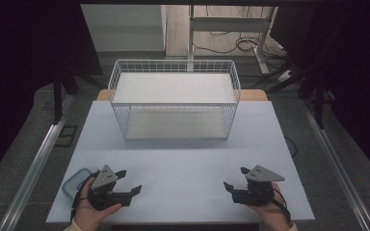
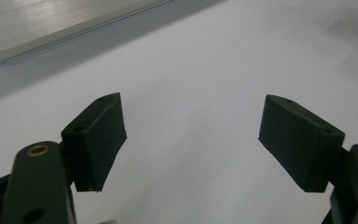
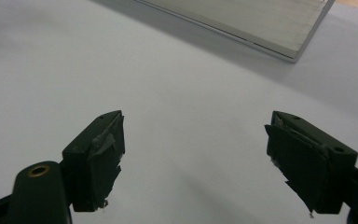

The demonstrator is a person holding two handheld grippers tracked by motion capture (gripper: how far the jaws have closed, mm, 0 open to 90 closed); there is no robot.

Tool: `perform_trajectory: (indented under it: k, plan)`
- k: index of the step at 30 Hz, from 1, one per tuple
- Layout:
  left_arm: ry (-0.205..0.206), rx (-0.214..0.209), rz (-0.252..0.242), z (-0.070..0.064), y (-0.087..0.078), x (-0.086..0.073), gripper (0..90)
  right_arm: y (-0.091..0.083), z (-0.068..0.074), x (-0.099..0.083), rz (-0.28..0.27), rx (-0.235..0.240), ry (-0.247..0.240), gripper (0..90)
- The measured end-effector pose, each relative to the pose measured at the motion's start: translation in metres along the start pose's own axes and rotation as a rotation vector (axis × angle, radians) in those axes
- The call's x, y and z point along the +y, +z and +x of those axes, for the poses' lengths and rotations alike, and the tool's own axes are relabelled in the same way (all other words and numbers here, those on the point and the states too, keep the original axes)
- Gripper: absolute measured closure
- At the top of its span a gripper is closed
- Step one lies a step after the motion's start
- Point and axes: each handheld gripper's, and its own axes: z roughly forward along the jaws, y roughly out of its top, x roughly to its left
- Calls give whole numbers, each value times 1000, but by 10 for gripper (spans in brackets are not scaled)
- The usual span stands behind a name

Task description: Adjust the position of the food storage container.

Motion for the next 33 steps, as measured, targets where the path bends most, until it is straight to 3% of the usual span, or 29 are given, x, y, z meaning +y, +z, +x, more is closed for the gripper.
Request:
perform_trajectory:
  k: [6, 10, 23, 29, 30, 31, 33]
  plan:
    - [3, -4, 3, 0, 2, 1, 217, -2, 1, -1, -2, -10, -12, 209]
    - [10, -12, 8, -1, 3, 2, 217, -8, 5, 1, -37, -27, -24, 230]
    - [17, -5, -1, 1, -2, 4, 220, -7, 4, -1, -18, -17, -14, 225]
    - [16, 25, 3, 9, -14, 9, 233, -6, 5, -1, -12, -13, -10, 223]
    - [28, 54, 13, 12, -22, 10, 233, -6, 5, 0, -9, -12, -7, 223]
    - [28, 54, 13, 12, -22, 10, 237, -6, 5, 0, -8, -11, -8, 223]
    - [16, 86, 16, 21, -41, 9, 254, -7, 6, -1, -7, -10, -10, 223]
